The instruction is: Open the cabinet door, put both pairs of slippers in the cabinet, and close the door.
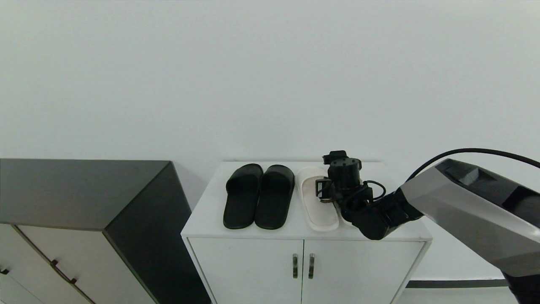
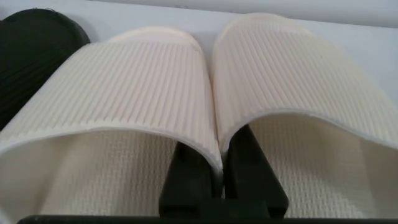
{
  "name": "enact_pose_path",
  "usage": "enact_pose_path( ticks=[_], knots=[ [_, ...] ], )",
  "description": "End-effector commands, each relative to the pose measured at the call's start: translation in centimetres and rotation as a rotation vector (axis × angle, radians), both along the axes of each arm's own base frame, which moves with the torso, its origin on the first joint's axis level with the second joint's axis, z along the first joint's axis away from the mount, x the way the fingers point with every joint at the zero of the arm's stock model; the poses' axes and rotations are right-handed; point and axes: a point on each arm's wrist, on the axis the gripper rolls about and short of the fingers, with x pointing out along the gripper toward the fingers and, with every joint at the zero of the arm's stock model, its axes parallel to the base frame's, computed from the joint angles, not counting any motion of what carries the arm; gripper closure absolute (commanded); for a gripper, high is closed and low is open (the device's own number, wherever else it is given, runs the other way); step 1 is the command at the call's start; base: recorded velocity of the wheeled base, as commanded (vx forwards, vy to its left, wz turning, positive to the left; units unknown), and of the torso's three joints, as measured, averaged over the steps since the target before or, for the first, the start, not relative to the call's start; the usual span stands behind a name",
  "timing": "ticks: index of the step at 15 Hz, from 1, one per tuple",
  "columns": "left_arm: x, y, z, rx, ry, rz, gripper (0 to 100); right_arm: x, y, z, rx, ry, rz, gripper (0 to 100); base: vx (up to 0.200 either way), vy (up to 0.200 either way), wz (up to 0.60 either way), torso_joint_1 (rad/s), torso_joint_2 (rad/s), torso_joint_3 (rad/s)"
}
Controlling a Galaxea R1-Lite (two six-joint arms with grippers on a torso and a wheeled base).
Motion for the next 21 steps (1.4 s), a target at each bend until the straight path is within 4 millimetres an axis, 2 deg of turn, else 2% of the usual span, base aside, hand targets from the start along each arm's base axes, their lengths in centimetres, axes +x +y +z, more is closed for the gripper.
enact_pose_path(
  ticks=[1,4,5,7,11,13,14,16,21],
  knots=[
    [0.0,0.0,0.0,0.000,0.000,0.000,100,-0.8,-0.2,1.9,0.017,-0.027,0.004,100,0.000,0.000,0.00,0.000,0.00,0.000],
    [0.0,0.0,0.0,0.000,0.000,0.000,100,-3.2,-1.6,4.8,0.005,-0.043,0.012,100,0.000,0.000,0.00,0.000,0.00,0.000],
    [0.0,0.0,0.0,0.000,0.000,0.000,100,-3.7,-1.8,5.0,-0.001,-0.041,0.014,100,0.000,0.000,0.00,0.000,0.00,0.000],
    [0.0,0.0,0.0,0.000,0.000,0.000,100,-7.9,-3.1,6.1,-0.024,-0.009,0.071,100,0.000,0.000,0.00,0.000,0.00,0.000],
    [0.0,0.0,0.0,0.000,0.000,0.000,100,-14.8,-3.9,7.2,0.002,0.029,0.336,100,0.000,0.000,0.00,0.000,0.00,0.000],
    [0.0,0.0,0.0,0.000,0.000,0.000,100,-17.4,-4.0,7.6,0.009,0.040,0.435,100,0.000,0.000,0.00,0.000,0.00,0.000],
    [0.0,0.0,0.0,-0.002,0.000,0.000,100,-19.7,-4.2,7.7,0.013,0.052,0.523,100,0.000,0.000,0.00,0.000,0.00,0.000],
    [0.0,0.0,0.0,-0.002,0.000,0.000,100,-20.6,-3.9,7.6,0.013,0.058,0.564,100,0.000,0.000,0.00,0.000,0.00,0.000],
    [0.0,0.0,0.0,-0.002,-0.001,0.000,100,-20.5,-3.5,7.1,0.008,0.073,0.567,100,0.000,0.000,0.00,0.000,0.00,0.000]
  ],
)
